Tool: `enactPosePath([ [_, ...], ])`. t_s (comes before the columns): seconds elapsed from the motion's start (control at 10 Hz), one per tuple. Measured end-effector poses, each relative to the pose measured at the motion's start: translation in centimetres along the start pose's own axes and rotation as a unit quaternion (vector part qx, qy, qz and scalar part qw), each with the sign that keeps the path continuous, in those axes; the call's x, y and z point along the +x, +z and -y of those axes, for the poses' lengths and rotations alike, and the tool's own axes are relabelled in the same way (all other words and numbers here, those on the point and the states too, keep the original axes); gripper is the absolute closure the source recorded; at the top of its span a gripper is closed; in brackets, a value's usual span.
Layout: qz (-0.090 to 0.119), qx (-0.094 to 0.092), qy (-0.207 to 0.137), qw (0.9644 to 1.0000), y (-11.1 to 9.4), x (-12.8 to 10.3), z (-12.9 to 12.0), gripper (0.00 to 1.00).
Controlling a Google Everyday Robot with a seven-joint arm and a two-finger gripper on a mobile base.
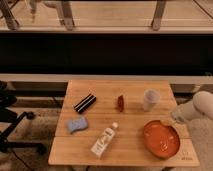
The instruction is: Push the ceramic bowl across the table
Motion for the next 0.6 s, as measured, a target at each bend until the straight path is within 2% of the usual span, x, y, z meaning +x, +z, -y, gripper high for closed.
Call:
enactPosePath([
  [0.1, 0.001, -0.001, 0.001, 1.0000, -0.10, 0.20, 0.25, 0.49],
  [0.3, 0.002, -0.005, 0.001, 1.0000, -0.19, 0.04, 0.08, 0.60],
  [0.5, 0.005, -0.006, 0.005, 1.0000, 0.12, -0.28, -0.11, 0.77],
  [0.6, 0.008, -0.006, 0.008, 0.9999, 0.12, -0.15, 0.04, 0.79],
])
